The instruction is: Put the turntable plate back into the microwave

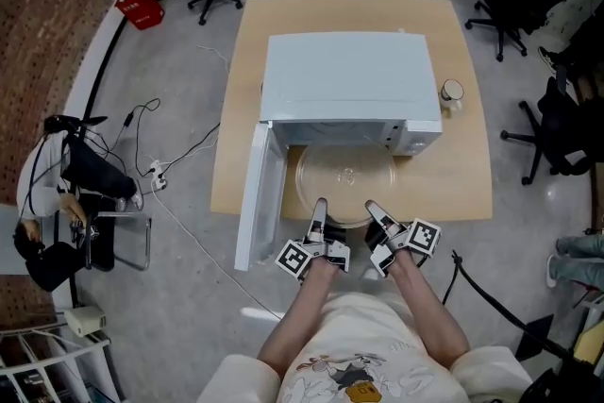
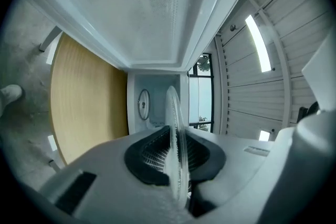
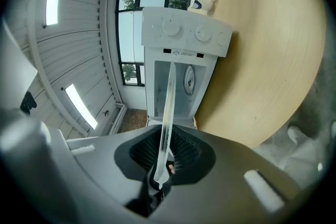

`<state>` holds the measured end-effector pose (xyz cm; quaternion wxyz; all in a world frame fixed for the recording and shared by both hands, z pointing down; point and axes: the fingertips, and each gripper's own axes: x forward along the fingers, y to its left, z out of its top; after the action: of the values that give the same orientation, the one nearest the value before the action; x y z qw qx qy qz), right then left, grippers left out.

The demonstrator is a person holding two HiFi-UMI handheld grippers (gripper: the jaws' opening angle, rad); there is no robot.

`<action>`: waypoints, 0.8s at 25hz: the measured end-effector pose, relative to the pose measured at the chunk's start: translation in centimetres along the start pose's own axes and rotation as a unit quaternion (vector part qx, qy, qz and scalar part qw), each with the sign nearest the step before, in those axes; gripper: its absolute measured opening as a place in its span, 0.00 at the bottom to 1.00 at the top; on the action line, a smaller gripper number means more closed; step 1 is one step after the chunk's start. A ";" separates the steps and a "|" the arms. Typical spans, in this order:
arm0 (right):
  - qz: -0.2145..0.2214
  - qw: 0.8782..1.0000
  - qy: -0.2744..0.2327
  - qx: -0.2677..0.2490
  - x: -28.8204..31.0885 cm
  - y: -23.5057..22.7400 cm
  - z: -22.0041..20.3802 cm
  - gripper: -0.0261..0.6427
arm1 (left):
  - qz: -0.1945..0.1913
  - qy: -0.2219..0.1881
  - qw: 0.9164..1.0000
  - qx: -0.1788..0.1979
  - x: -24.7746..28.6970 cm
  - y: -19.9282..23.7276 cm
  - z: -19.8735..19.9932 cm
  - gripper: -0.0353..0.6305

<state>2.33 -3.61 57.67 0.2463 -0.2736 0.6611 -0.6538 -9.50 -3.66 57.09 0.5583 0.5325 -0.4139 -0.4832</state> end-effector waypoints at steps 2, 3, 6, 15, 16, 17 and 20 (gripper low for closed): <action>-0.005 1.000 -0.005 0.002 0.8 -0.3 0.5 0.10 | 0.005 0.010 1.000 0.000 1.0 0.2 0.5 0.09; -0.006 1.000 -0.006 0.002 1.1 -0.3 0.8 0.11 | 0.008 0.012 1.000 -0.003 1.4 0.3 0.6 0.09; -0.002 1.000 -0.005 -0.004 2.2 -0.4 1.2 0.10 | 0.014 0.011 1.000 -0.011 2.0 1.1 1.3 0.09; -0.002 1.000 0.015 0.008 3.3 -1.2 2.3 0.10 | 0.021 0.001 1.000 -0.006 3.7 2.0 1.9 0.09; -0.002 1.000 0.018 0.006 3.7 -1.4 2.7 0.10 | 0.021 -0.001 1.000 -0.003 4.1 2.2 2.1 0.09; -0.002 1.000 0.020 0.005 4.2 -1.6 3.0 0.11 | 0.021 -0.003 1.000 -0.001 4.6 2.4 2.4 0.09; 0.001 1.000 0.024 0.004 5.8 -2.4 3.9 0.10 | 0.019 -0.009 1.000 0.000 5.8 3.5 3.2 0.09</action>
<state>0.84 -10.39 60.20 0.2322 -0.2559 0.6643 -0.6629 -11.22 -10.14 60.58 0.5638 0.5204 -0.4291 -0.4766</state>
